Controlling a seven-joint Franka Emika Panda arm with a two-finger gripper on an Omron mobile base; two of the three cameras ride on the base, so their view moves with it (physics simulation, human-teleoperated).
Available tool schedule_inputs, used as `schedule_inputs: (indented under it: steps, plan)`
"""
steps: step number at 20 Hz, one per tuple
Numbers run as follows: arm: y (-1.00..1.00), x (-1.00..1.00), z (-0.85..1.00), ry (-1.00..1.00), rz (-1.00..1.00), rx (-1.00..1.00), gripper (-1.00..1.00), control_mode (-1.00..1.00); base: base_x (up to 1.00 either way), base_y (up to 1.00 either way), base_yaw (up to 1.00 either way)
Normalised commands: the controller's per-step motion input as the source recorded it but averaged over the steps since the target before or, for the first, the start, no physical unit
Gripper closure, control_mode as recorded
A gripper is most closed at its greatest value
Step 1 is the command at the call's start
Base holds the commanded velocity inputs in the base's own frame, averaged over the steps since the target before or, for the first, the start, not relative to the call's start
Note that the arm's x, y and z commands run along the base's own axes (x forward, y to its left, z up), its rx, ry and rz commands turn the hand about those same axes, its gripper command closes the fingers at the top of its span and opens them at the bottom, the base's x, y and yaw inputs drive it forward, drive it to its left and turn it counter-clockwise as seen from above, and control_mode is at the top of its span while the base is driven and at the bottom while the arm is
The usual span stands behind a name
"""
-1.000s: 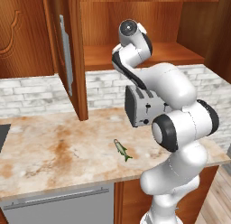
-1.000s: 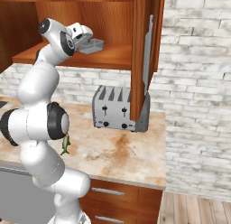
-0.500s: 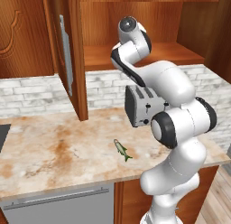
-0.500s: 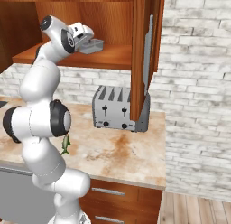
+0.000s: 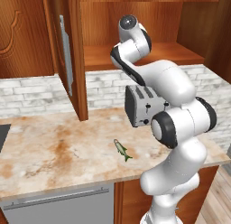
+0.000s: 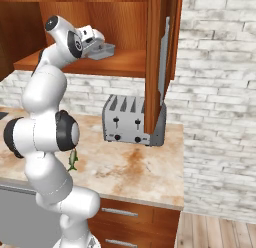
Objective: Retrieve the tupperware from the cabinet, then place the raw meat into the tupperware to avoid contamination.
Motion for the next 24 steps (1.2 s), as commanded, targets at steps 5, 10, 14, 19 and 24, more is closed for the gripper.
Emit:
schedule_inputs:
  steps: [5, 10, 14, 19, 24]
  plan:
    - [0.02, -0.19, -0.49, 0.01, 0.00, 0.00, -1.00, -1.00, 0.00, 0.00, 0.00]
    - [0.04, -0.22, -0.54, 0.01, 0.00, 0.00, -1.00, -1.00, 0.00, 0.00, 0.00]
    - [0.00, -0.14, -0.38, 0.00, 0.00, 0.00, 1.00, -1.00, 0.00, 0.00, 0.00]
    - [0.01, -0.13, -0.22, 0.00, 0.00, 0.00, 1.00, -1.00, 0.00, 0.00, 0.00]
    - [0.00, -0.17, -0.20, 0.00, 0.01, 0.00, 1.00, -1.00, 0.00, 0.00, 0.00]
